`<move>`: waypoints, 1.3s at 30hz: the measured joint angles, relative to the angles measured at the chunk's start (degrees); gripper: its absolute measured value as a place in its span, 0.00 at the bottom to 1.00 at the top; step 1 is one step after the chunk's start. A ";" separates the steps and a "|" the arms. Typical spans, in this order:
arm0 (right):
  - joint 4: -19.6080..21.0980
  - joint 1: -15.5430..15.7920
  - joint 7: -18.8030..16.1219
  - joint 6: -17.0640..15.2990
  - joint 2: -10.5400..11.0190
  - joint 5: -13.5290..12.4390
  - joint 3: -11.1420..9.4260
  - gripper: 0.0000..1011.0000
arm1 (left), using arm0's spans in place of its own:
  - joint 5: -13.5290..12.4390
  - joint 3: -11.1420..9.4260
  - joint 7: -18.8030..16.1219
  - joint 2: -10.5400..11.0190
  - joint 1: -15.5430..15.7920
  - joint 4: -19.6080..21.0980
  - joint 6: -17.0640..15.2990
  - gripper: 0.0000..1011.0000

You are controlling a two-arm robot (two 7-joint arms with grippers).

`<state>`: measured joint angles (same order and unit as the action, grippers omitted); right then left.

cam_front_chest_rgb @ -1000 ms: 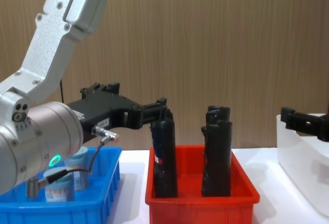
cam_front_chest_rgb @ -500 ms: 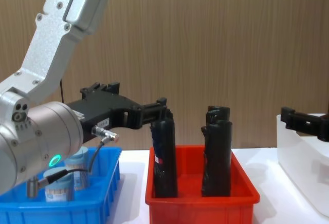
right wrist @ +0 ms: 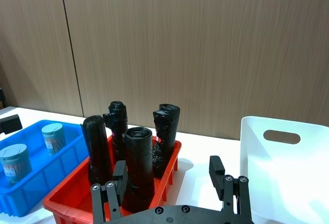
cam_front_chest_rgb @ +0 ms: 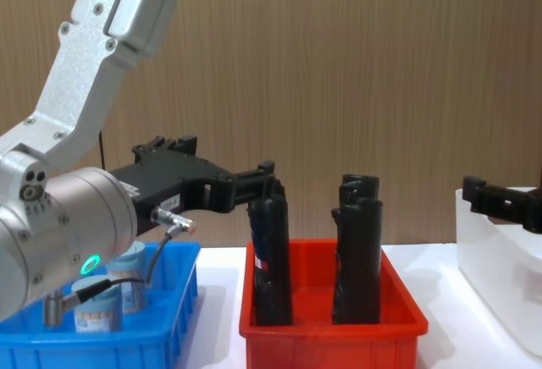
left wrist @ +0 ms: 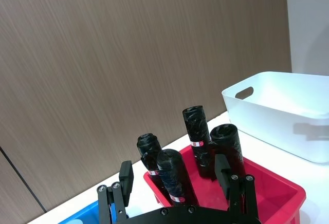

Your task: Pick the cotton swabs from the blue box and place them into the white box.

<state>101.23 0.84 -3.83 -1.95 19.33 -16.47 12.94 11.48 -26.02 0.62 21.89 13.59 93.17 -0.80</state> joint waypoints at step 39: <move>0.00 0.00 0.00 0.00 0.00 0.00 0.00 0.99 | 5.17 2.45 -4.07 -1.15 1.21 -3.36 -4.84 0.99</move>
<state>101.23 0.84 -3.83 -1.95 19.34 -16.47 12.94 16.65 -23.57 -3.44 20.75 14.80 89.81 -5.64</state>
